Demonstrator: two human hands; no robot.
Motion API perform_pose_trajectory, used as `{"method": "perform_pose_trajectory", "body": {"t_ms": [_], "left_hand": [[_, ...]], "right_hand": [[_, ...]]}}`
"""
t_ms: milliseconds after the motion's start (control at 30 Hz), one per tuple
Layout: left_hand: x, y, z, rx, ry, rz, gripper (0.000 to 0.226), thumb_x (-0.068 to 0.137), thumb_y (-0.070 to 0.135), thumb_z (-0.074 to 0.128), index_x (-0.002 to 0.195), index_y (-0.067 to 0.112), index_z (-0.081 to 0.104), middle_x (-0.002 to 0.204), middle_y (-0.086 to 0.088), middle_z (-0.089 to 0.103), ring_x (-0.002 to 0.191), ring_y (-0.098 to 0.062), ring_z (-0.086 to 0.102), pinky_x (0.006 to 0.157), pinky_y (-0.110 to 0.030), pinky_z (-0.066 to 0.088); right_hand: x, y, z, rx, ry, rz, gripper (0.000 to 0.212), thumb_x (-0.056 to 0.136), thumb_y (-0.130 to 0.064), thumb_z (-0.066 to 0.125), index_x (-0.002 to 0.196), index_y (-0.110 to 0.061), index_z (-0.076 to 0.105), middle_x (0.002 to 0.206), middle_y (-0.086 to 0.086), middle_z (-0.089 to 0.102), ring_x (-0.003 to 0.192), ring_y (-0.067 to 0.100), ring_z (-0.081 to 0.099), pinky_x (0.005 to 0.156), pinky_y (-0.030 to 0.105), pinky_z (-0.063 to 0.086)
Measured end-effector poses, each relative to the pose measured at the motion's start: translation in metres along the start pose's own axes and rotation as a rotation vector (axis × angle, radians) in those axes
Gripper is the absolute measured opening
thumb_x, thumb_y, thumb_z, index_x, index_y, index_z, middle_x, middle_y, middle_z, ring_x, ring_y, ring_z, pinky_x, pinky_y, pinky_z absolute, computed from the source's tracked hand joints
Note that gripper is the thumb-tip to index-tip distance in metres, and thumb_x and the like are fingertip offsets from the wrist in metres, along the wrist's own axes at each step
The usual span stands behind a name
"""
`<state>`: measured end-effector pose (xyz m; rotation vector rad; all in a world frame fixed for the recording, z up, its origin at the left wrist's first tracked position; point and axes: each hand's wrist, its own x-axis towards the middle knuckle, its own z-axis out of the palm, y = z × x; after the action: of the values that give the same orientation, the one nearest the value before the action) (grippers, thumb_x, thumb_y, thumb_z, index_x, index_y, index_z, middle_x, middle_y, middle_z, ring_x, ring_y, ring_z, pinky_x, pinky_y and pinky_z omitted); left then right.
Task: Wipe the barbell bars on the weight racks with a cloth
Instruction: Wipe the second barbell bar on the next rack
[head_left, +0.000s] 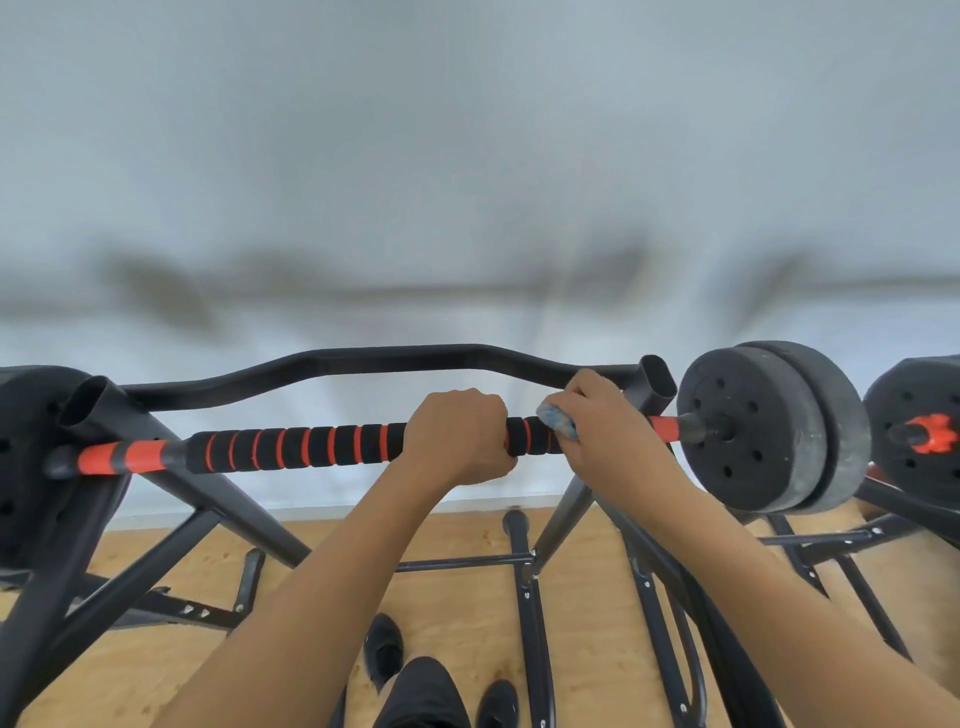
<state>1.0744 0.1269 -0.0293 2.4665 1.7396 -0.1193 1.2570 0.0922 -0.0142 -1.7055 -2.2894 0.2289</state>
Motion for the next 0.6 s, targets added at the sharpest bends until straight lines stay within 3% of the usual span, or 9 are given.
{"method": "perform_pose_trajectory", "body": {"t_ms": [167,300,467,600], "left_hand": [[0.003,-0.001,-0.001,-0.043,-0.050,-0.005,0.025,0.085,0.045,0.072,0.095,0.026,0.059,0.070,0.007,0.058,0.064,-0.013,0.061,0.068,-0.030,0.056],[0.003,-0.002,0.001,-0.045,-0.040,-0.002,0.026,0.085,0.046,0.072,0.094,0.026,0.058,0.070,0.007,0.057,0.063,-0.013,0.059,0.065,-0.030,0.054],[0.003,-0.003,0.002,-0.036,-0.015,0.018,0.023,0.084,0.043,0.070,0.090,0.025,0.057,0.070,0.007,0.056,0.057,-0.011,0.052,0.061,-0.029,0.047],[0.001,-0.003,0.002,-0.058,-0.005,0.025,0.023,0.085,0.042,0.071,0.092,0.026,0.056,0.070,0.007,0.056,0.058,-0.011,0.052,0.063,-0.029,0.046]], "right_hand": [[-0.020,-0.004,0.005,0.046,-0.062,0.005,0.035,0.094,-0.006,0.055,0.128,-0.014,0.059,0.115,0.005,0.047,0.095,0.021,0.051,0.079,0.037,0.050],[-0.035,0.000,0.010,0.028,-0.047,-0.050,0.055,0.084,0.001,0.074,0.136,-0.009,0.059,0.110,0.006,0.053,0.093,0.019,0.056,0.075,0.035,0.060],[-0.045,0.002,-0.013,0.166,-0.002,-0.043,0.042,0.089,-0.002,0.070,0.128,-0.019,0.067,0.104,-0.008,0.049,0.089,0.012,0.053,0.075,0.028,0.058],[-0.011,0.005,-0.031,0.198,0.138,0.053,0.034,0.094,-0.009,0.067,0.126,-0.021,0.068,0.105,-0.006,0.052,0.092,0.009,0.053,0.076,0.009,0.043]]}}
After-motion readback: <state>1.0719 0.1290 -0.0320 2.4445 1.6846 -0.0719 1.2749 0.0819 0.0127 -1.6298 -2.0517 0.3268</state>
